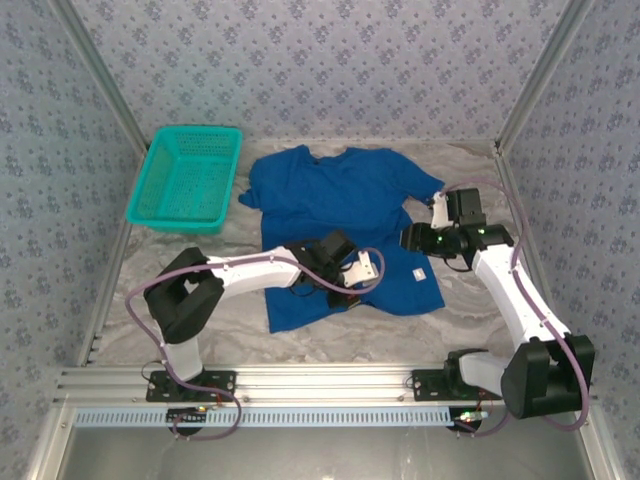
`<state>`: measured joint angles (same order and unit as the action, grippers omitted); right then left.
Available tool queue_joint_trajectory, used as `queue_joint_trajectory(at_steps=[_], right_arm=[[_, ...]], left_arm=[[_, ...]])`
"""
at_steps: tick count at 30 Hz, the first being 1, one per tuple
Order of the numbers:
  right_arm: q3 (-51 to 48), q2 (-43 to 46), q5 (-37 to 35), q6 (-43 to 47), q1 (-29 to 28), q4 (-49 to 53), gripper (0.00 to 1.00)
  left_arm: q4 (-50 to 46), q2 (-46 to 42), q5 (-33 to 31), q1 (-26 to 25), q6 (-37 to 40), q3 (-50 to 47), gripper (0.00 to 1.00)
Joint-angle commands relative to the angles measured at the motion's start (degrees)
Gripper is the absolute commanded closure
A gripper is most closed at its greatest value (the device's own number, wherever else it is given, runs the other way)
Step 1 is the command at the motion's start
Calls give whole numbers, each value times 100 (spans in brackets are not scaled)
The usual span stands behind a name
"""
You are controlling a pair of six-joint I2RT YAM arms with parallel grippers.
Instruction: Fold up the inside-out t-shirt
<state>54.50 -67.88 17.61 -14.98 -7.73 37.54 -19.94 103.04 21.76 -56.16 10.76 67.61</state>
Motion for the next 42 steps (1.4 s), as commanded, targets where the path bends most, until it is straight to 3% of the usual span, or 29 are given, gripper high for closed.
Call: queue_joint_trajectory(at_steps=[1, 9, 16, 19, 22, 24, 29, 31, 33, 36, 39, 42], right_arm=[[59, 234, 55, 74, -173, 436, 43], [-83, 347, 95, 21, -467, 414, 43], [-373, 1208, 680, 382, -882, 115, 45], [-1011, 1739, 1003, 310, -1420, -696, 44], [-1269, 1832, 536, 380, -1870, -1060, 39], [-1372, 1823, 386, 346, -1913, -1291, 38], [-1482, 1875, 1279, 567, -2405, -1436, 45], [-1638, 1759, 1069, 520, -2861, -1652, 50], [-1937, 1474, 105, 65, -3275, -2085, 59], [-2607, 1121, -761, -309, -3719, -3514, 67], [-3374, 1038, -1567, 59, -4025, -5333, 69], [-3413, 451, -2087, 584, -4141, -6028, 70]], left_arm=[[-170, -311, 436, 176, -260, 120, 100], [-247, -124, 336, 298, -428, 224, 100], [298, -820, -424, 506, -1584, 3, 100], [640, -1177, -101, 626, -2033, -222, 100], [842, -1314, 393, 675, -2114, -330, 100], [889, -1377, 401, 681, -2120, -390, 100], [862, -1500, 268, 879, -2634, -337, 100], [800, -1530, 319, 889, -2717, -264, 100], [596, -1570, 329, 891, -2702, -135, 100], [501, -1769, 311, 896, -2757, -91, 100], [458, -1974, 313, 903, -2883, -61, 100], [489, -2207, 435, 908, -2998, -16, 100]])
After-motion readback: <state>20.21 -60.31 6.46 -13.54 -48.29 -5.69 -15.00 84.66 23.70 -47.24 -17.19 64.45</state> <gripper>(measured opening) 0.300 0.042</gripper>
